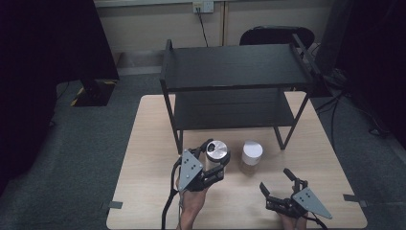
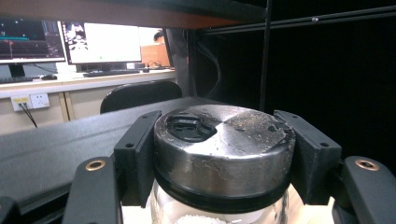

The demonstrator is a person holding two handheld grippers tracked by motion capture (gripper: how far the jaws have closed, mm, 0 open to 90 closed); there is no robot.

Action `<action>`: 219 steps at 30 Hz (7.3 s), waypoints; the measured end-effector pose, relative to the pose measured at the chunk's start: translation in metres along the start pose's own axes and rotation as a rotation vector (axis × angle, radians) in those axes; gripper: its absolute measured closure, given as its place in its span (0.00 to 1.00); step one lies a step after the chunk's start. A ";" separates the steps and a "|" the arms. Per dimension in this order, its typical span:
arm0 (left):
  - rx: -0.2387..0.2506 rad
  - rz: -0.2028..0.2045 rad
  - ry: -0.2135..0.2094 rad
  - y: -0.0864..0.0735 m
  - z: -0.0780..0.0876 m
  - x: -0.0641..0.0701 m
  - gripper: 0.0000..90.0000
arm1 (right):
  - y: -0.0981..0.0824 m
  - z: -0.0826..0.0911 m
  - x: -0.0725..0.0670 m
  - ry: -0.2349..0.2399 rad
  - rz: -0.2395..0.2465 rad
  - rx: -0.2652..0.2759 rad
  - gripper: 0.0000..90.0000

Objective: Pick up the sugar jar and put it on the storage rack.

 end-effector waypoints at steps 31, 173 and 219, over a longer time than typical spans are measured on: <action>0.031 -0.010 -0.036 0.102 -0.038 -0.043 0.39 | 0.000 0.000 0.000 0.002 0.000 0.000 0.02; 0.194 0.035 0.072 0.044 0.053 0.018 0.00 | 0.000 0.000 -0.002 -0.015 0.002 0.000 0.02; -0.045 0.071 0.204 -0.132 0.045 0.011 0.00 | 0.000 0.000 -0.001 -0.013 0.002 0.001 0.02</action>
Point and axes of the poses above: each handheld gripper's, and its own axes: z roughly backward along the jaws, y roughly out of its top, x roughly to its right, the point moved 8 cm from there along -z, roughly forward along the jaws, and after that the axes turned 1 degree about -y, right-handed, at the moved point
